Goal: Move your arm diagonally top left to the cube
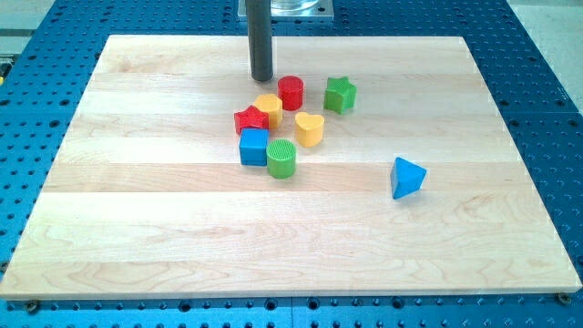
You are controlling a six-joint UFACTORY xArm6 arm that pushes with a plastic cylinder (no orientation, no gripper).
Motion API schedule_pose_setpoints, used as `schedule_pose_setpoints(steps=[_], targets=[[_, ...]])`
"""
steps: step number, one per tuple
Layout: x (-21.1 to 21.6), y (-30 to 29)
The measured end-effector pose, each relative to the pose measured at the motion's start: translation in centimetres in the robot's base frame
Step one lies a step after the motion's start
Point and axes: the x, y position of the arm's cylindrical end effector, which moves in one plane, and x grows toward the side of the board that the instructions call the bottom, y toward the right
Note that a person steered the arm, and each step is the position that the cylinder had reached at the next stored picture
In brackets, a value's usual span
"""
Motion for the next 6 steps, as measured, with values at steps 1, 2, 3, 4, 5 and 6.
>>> schedule_pose_setpoints(steps=[1,2,3,4,5,6], targets=[[-1.6,0.2],[0.9,-3.2],[3.5,-6.4],[6.3,-8.6],[6.9,-8.5],[7.9,-7.5]])
